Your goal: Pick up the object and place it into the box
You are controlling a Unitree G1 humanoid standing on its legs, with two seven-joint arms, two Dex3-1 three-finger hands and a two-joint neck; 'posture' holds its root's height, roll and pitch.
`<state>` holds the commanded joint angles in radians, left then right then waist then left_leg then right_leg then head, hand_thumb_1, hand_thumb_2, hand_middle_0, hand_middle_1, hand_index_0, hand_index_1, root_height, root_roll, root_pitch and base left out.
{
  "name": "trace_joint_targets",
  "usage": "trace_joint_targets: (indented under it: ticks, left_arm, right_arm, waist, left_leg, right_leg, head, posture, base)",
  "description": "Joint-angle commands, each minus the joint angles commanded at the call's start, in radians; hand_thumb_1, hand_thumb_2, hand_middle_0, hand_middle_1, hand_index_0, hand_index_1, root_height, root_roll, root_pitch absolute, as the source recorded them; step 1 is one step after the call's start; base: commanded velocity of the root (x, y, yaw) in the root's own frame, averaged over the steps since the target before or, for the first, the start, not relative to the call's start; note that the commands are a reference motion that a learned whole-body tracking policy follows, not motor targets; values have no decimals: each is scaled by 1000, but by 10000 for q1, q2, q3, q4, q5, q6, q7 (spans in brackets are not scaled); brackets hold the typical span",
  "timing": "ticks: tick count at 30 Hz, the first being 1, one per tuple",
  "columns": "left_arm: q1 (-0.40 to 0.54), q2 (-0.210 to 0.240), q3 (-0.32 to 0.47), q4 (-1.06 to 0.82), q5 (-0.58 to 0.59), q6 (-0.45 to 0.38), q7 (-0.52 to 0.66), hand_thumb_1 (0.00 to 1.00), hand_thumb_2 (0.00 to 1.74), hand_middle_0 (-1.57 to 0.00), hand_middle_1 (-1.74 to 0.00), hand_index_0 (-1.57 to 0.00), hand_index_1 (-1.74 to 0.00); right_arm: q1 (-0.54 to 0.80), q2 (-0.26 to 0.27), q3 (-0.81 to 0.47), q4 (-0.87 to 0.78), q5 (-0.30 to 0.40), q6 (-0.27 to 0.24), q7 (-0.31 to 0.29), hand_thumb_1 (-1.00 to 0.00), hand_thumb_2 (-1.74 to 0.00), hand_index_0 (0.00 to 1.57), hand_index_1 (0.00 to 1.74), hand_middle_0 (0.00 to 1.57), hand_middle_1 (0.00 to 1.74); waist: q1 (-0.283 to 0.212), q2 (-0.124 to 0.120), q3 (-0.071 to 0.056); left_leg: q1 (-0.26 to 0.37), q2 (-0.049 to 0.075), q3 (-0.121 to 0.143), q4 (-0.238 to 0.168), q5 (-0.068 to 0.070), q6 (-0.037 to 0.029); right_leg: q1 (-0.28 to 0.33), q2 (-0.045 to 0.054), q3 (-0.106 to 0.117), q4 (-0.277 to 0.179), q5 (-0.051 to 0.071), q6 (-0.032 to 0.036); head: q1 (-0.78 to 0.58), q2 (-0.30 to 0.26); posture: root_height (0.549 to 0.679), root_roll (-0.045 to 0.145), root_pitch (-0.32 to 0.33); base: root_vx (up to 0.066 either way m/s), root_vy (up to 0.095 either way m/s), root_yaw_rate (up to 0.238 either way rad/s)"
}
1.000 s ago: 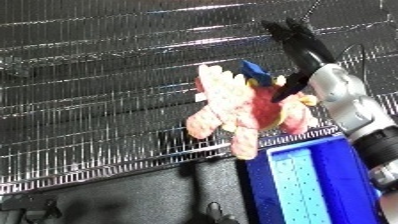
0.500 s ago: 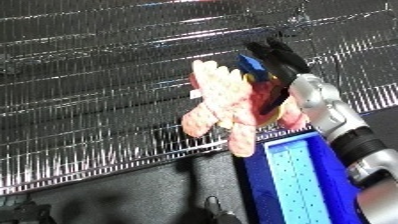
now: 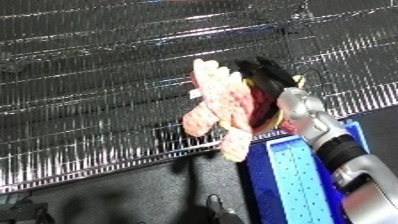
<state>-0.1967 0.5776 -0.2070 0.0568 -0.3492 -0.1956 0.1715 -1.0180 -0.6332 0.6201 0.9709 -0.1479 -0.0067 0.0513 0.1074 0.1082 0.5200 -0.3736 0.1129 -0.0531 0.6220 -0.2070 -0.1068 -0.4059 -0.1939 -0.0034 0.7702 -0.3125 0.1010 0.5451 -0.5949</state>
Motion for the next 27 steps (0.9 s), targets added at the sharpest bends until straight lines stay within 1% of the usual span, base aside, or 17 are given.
trace_joint_targets:
  ticks: [6,7,8,11,12,13,17,21,22,24,27]
  left_arm:
    - [45,103,129,7,-111,-14,-36,1000,1740,-1570,-1740,-1570,-1740]
    - [45,103,129,7,-111,-14,-36,1000,1740,-1570,-1740,-1570,-1740]
    - [42,171,118,5,-154,-7,-85,1000,1740,-1570,-1740,-1570,-1740]
    - [27,278,66,-8,-205,9,-163,1000,1740,-1570,-1740,-1570,-1740]
    - [27,278,66,-8,-205,9,-163,1000,1740,-1570,-1740,-1570,-1740]
    - [19,327,34,-7,-239,25,-201,1000,1740,-1570,-1740,-1570,-1740]
    - [7,372,3,17,-290,35,-258,1000,1740,-1570,-1740,-1570,-1740]
    - [-18,373,3,44,-320,57,-296,1000,1740,-1570,-1740,-1570,-1740]
    - [-22,369,22,67,-328,80,-300,1000,1740,-1570,-1740,-1570,-1740]
    - [-16,370,37,73,-332,90,-297,1000,1740,-1570,-1740,-1570,-1740]
    - [17,382,106,85,-337,121,-277,1000,1740,-1570,-1740,-1570,-1740]
  right_arm:
    - [-2,-60,8,-144,17,29,6,-650,-1131,1020,1131,1020,1131]
    - [-2,-60,8,-144,17,29,6,-650,-1131,1020,1131,1020,1131]
    - [2,-154,-17,-188,16,47,0,-750,-1305,1178,1305,1178,1305]
    - [-4,-329,-65,-265,-4,66,-19,-900,-1566,1413,1566,1413,1566]
    - [-4,-329,-65,-265,-4,66,-19,-900,-1566,1413,1566,1413,1566]
    - [-4,-443,-105,-343,-8,69,-48,-1000,-1740,1570,1740,1570,1740]
    - [-44,-631,-180,-440,-31,73,-105,-1000,-1740,1570,1740,1570,1740]
    - [-151,-777,-221,-551,-49,90,-159,-1000,-1740,1570,1740,1570,1740]
    - [-229,-932,-267,-776,-8,96,-217,-1000,-1740,1570,1740,1570,1740]
    - [-257,-1025,-300,-919,28,94,-248,-1000,-1740,1570,1740,1570,1740]
    - [-302,-1420,-477,-1519,221,59,-391,-1000,-1740,1570,1740,1570,1740]
  waist:
    - [-33,-53,0]
    - [-33,-53,0]
    - [-35,-59,0]
    - [-29,-61,0]
    - [-29,-61,0]
    - [-25,-60,0]
    - [-13,-41,0]
    - [-13,-40,0]
    - [-40,-55,0]
    - [-56,-64,0]
    - [-131,-106,0]
  left_leg:
    - [55,22,5,-99,43,-39]
    - [55,22,5,-99,43,-39]
    - [56,22,-3,-92,54,-48]
    - [68,25,-24,-99,76,-56]
    - [68,25,-24,-99,76,-56]
    - [80,24,-37,-111,96,-62]
    - [104,21,-49,-153,132,-77]
    - [131,25,-52,-172,139,-78]
    - [159,33,-41,-164,129,-74]
    - [178,37,-37,-168,125,-72]
    - [243,47,-7,-199,113,-63]
  right_leg:
    - [36,6,2,-44,16,3]
    - [36,6,2,-44,16,3]
    - [32,4,6,-30,7,0]
    - [30,-6,0,0,-2,-2]
    - [30,-6,0,0,-2,-2]
    - [31,-14,-10,20,2,0]
    - [53,-27,-20,10,18,6]
    - [76,-31,-15,2,16,7]
    - [89,-31,-2,16,11,6]
    - [98,-30,7,19,10,7]
    - [129,-25,36,6,16,7]
  head:
    - [-16,-22]
    - [-16,-22]
    - [72,-20]
    - [208,-6]
    - [208,-6]
    - [298,21]
    - [477,137]
    - [592,219]
    - [692,302]
    - [742,343]
    - [843,549]
  posture:
    - [637,45,2]
    - [637,45,2]
    - [636,45,1]
    - [636,46,-2]
    - [636,46,-2]
    - [636,46,-4]
    - [636,46,-7]
    - [636,47,-9]
    - [636,47,-11]
    - [636,47,-12]
    - [636,47,-14]
  base:
    - [-17,3,-14]
    - [-17,0,-2]
    - [-21,-4,16]
    - [-21,-9,35]
    - [-20,-11,41]
    - [-16,-10,35]
    - [-15,-5,17]
    - [-13,-2,-13]
    - [-4,1,-40]
    - [-3,2,-40]
    - [-2,5,-52]
